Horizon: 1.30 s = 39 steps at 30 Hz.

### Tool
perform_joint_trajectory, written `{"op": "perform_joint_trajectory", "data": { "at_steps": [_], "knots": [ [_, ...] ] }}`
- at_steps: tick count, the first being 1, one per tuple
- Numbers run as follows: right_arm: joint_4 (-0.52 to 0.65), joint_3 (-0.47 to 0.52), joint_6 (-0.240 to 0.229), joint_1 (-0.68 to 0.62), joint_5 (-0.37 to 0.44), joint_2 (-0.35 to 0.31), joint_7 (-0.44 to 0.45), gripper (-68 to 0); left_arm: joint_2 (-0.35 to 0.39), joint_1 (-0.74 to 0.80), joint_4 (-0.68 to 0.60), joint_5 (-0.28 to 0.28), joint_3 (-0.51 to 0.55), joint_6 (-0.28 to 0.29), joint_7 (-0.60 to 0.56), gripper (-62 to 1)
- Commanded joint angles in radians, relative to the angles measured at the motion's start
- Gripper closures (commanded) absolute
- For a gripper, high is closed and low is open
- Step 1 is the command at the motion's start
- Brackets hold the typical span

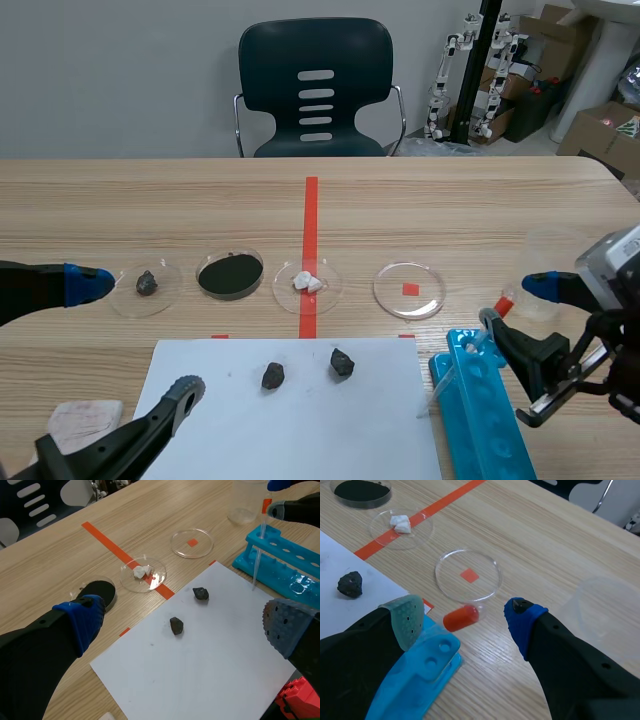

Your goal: Pick up the dropper by the top with the right hand

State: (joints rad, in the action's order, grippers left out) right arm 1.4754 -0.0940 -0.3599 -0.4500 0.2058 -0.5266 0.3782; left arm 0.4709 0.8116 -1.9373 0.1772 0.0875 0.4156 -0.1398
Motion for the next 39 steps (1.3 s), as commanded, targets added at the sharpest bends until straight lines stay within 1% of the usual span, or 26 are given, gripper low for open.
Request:
{"op": "perform_joint_trajectory", "data": {
  "at_steps": [1,3,11,16,23,28,30,34,37,39],
  "knots": [
    [0.015,0.008,0.0,0.0,0.012,-0.013,0.024,-36.5,-0.005,0.005,-0.008,0.013,0.003,-0.004,-0.018,-62.3],
    [0.015,0.008,0.0,-0.005,0.012,-0.013,0.035,-37.4,-0.005,0.005,-0.008,0.013,0.003,-0.004,-0.018,-62.3],
    [0.013,0.008,0.0,-0.007,0.012,-0.013,0.035,-37.4,-0.005,0.005,-0.008,0.013,0.003,-0.004,-0.018,-62.3],
    [-0.016,0.008,0.001,-0.01,0.054,-0.013,0.036,-37.4,-0.005,0.005,-0.008,0.013,0.003,-0.004,-0.018,-62.3],
    [-0.083,0.008,0.0,-0.01,0.095,-0.013,0.083,-37.3,-0.005,0.006,-0.008,0.013,0.003,-0.004,-0.018,-62.3],
    [-0.095,0.008,0.0,-0.006,0.094,-0.013,0.116,-37.3,-0.005,0.006,-0.008,0.013,0.003,-0.004,-0.018,-62.3],
    [-0.095,0.008,-0.001,0.002,0.094,-0.01,0.114,-37.3,-0.005,0.006,-0.008,0.013,0.003,-0.004,-0.018,-62.3],
    [-0.095,0.007,-0.013,0.015,0.095,-0.01,0.115,-37.3,-0.005,0.006,-0.008,0.013,0.003,-0.004,-0.018,-62.3],
    [-0.095,0.007,-0.034,0.021,0.102,-0.01,0.115,-37.3,-0.005,0.006,-0.008,0.013,0.003,-0.004,-0.018,-62.3],
    [-0.095,0.007,-0.034,0.024,0.102,-0.005,0.117,-37.3,-0.005,0.006,-0.008,0.013,0.003,-0.004,-0.018,-62.3]
  ]
}}
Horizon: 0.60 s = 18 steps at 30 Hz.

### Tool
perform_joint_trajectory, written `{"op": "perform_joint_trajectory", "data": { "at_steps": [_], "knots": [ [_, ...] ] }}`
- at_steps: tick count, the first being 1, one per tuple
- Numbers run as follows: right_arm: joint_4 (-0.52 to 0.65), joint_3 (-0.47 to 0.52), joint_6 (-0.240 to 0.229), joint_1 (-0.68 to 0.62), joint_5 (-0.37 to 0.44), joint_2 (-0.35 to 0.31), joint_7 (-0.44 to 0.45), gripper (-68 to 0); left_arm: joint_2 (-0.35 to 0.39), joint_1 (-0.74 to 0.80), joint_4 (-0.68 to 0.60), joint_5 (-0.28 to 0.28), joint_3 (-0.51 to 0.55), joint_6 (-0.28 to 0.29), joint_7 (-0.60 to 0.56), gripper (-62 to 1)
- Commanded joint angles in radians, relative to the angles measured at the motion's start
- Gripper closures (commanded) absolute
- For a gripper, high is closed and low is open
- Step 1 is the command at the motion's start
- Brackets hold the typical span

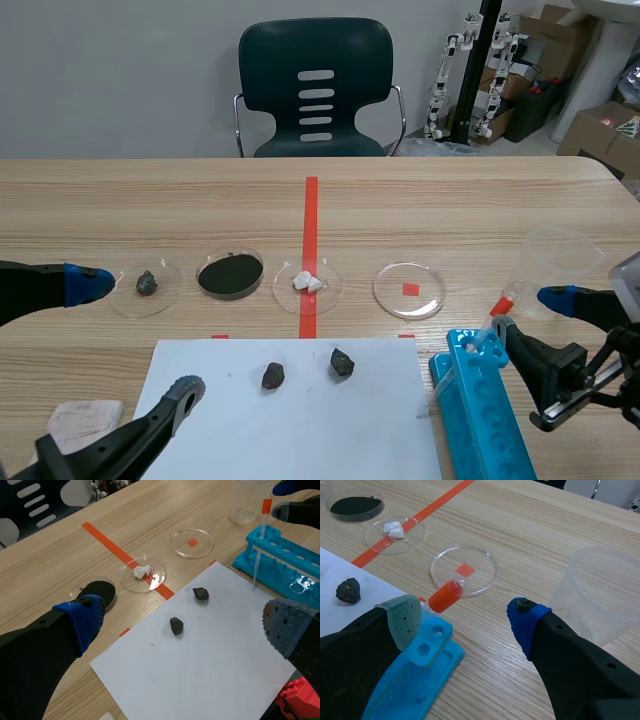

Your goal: Pick up the dropper by the top with the right hand

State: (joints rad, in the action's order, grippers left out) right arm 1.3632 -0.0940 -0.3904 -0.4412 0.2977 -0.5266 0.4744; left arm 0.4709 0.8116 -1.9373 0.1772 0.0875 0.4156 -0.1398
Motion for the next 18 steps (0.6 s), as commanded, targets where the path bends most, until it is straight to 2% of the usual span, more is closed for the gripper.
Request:
{"op": "perform_joint_trajectory", "data": {
  "at_steps": [1,10,18],
  "knots": [
    [0.017,0.007,-0.004,0.021,0.009,0.0,0.02,-37.3,-0.005,0.006,-0.008,0.013,0.003,-0.004,-0.018,-62.3],
    [0.016,0.007,-0.003,0.023,0.01,0.023,0.019,-37.3,-0.005,0.005,-0.008,0.013,0.003,-0.004,-0.018,-62.3],
    [-0.017,0.007,-0.003,0.04,0.06,0.024,0.021,-37.3,-0.005,0.005,-0.008,0.013,0.003,-0.004,-0.018,-62.3]
  ]
}}
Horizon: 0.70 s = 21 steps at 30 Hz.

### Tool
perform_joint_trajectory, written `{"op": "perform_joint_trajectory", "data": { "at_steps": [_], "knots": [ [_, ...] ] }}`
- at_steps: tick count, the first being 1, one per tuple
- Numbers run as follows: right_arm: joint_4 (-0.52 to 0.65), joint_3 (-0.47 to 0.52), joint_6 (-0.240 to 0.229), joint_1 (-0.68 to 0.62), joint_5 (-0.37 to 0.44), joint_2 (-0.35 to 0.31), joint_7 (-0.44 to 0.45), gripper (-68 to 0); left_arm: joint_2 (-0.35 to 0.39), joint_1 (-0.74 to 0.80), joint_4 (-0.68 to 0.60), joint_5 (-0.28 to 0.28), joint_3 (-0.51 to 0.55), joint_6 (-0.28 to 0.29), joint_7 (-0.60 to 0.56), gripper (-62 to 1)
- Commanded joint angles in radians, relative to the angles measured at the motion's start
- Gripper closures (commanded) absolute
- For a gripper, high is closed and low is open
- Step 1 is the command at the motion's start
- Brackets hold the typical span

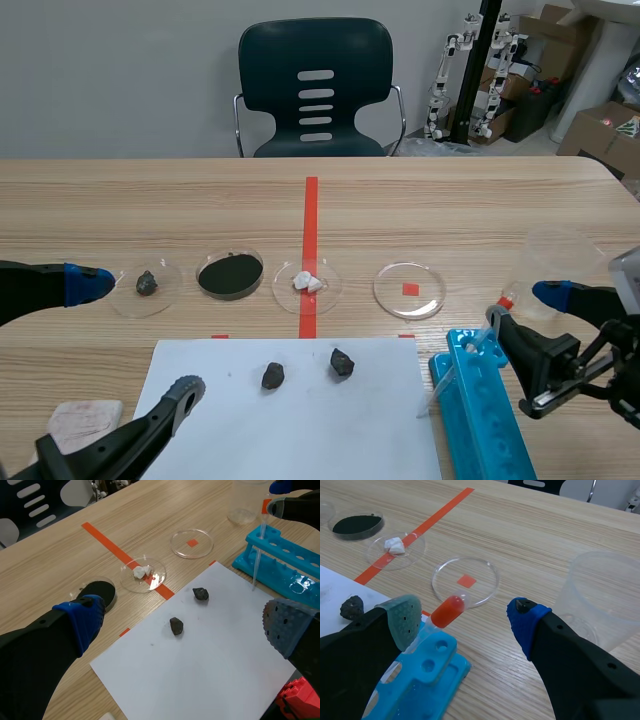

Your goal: Pick up the dropper by the top with the right hand

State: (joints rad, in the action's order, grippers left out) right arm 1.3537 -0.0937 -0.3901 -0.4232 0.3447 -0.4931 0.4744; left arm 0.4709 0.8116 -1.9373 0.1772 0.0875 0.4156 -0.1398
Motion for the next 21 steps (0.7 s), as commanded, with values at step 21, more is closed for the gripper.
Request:
{"op": "perform_joint_trajectory", "data": {
  "at_steps": [21],
  "knots": [
    [-0.092,-0.015,-0.031,0.069,0.019,0.04,0.048,-37.3,-0.005,0.005,-0.008,0.013,0.003,-0.004,-0.018,-62.3]
  ]
}}
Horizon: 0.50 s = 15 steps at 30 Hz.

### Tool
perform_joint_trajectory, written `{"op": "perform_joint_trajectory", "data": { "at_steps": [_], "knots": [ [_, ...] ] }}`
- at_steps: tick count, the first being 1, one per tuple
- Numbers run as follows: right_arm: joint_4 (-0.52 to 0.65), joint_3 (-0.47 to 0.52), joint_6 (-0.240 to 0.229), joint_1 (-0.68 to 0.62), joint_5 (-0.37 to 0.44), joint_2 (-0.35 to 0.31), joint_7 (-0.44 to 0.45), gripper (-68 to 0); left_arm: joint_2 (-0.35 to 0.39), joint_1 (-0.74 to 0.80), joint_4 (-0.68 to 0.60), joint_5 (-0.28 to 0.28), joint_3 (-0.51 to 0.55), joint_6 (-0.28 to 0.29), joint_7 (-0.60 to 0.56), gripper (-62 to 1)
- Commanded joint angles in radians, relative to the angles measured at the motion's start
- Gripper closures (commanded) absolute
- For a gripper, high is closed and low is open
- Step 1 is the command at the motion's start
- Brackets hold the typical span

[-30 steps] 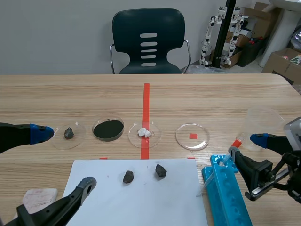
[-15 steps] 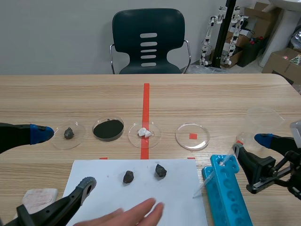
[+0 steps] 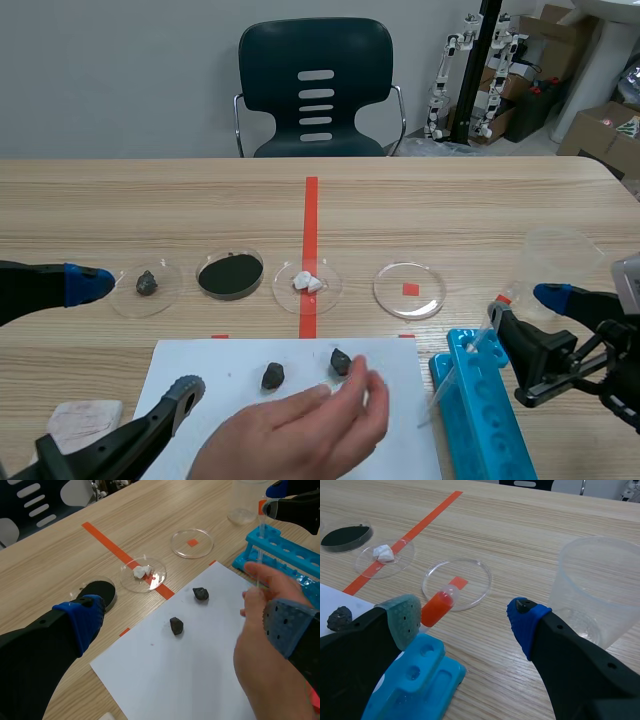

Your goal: Pick up the dropper by the top with the right hand

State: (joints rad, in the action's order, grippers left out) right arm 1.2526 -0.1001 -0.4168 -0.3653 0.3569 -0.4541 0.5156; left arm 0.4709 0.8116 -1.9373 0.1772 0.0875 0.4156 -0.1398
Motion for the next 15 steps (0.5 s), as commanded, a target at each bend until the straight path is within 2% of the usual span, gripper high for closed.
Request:
{"op": "perform_joint_trajectory", "data": {
  "at_steps": [1,15],
  "knots": [
    [0.009,-0.015,-0.005,0.014,0.007,0.0,0.008,-37.3,-0.005,0.005,-0.008,0.013,0.003,-0.004,-0.018,-62.3],
    [0.009,-0.047,-0.004,0.033,0.011,0.02,0.007,-37.3,-0.005,0.005,-0.008,0.013,0.003,-0.004,-0.018,-62.3]
  ]
}}
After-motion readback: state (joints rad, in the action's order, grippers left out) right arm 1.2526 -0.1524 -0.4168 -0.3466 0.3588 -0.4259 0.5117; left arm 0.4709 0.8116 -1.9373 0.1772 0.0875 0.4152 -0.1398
